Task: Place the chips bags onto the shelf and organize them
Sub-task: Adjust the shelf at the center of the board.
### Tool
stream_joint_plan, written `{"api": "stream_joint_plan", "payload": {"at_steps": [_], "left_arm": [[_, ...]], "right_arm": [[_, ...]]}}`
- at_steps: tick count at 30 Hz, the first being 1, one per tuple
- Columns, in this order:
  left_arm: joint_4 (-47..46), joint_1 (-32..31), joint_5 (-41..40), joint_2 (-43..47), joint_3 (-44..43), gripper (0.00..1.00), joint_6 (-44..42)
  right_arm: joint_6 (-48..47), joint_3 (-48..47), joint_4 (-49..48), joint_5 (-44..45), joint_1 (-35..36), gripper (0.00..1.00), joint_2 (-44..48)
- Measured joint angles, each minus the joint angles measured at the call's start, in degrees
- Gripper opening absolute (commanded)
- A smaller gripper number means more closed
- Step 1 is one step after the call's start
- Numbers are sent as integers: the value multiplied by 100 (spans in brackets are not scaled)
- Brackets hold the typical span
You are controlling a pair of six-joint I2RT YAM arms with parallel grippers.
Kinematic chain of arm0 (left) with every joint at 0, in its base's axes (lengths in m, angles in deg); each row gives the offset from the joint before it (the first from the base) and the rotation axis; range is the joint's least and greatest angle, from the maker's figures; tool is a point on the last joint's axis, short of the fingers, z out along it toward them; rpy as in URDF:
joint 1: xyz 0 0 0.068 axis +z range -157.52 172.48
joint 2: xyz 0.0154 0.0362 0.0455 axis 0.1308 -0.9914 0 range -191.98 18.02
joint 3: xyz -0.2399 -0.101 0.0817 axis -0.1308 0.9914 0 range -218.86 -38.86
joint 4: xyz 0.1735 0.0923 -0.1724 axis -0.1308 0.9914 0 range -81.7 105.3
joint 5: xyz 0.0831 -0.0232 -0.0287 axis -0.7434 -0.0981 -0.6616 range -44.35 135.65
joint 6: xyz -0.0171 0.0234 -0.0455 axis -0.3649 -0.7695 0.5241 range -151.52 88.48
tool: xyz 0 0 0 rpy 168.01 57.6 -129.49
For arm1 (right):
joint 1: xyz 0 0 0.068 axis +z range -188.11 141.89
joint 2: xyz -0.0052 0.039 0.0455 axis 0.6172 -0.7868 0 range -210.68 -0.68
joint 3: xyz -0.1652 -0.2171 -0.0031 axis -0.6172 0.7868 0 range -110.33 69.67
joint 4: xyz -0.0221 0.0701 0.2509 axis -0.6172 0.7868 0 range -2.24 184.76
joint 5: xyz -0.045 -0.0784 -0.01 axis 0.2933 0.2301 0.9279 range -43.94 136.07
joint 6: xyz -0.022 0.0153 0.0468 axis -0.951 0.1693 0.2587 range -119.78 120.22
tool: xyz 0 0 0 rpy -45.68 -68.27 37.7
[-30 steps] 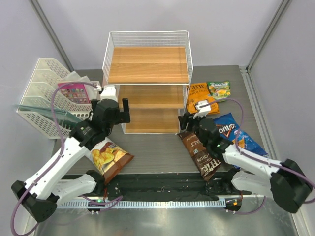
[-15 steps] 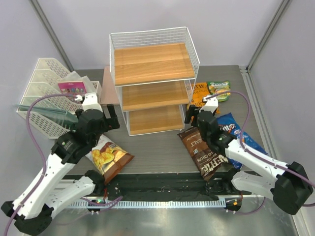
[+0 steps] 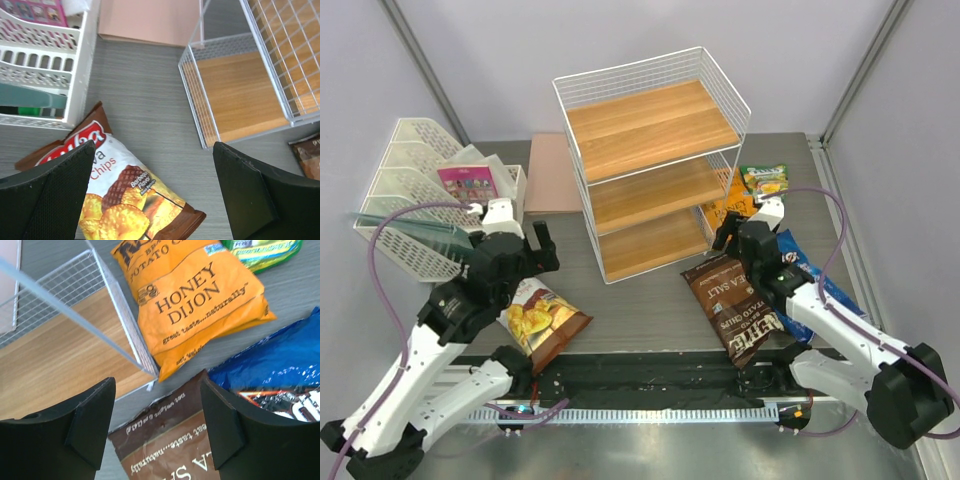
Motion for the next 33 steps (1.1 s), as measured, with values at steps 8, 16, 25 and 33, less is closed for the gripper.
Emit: {"api": "stream_joint_plan", "payload": {"at_steps": [8, 16, 25, 33], "left_arm": [[-352, 0, 734, -66, 376, 100, 129], [-697, -140, 1038, -85, 549, 100, 210], [-1419, -1128, 595, -1344, 643, 100, 278], [-1958, -1169, -125, -1543, 721, 100, 269]], "right_arm": [[0, 142, -2, -531, 297, 72, 400], [-9, 142, 153, -1049, 699, 72, 1088], [-81, -157, 765, -1213, 708, 73, 1596], [-111, -260, 960, -1224, 708, 74, 1902]]}}
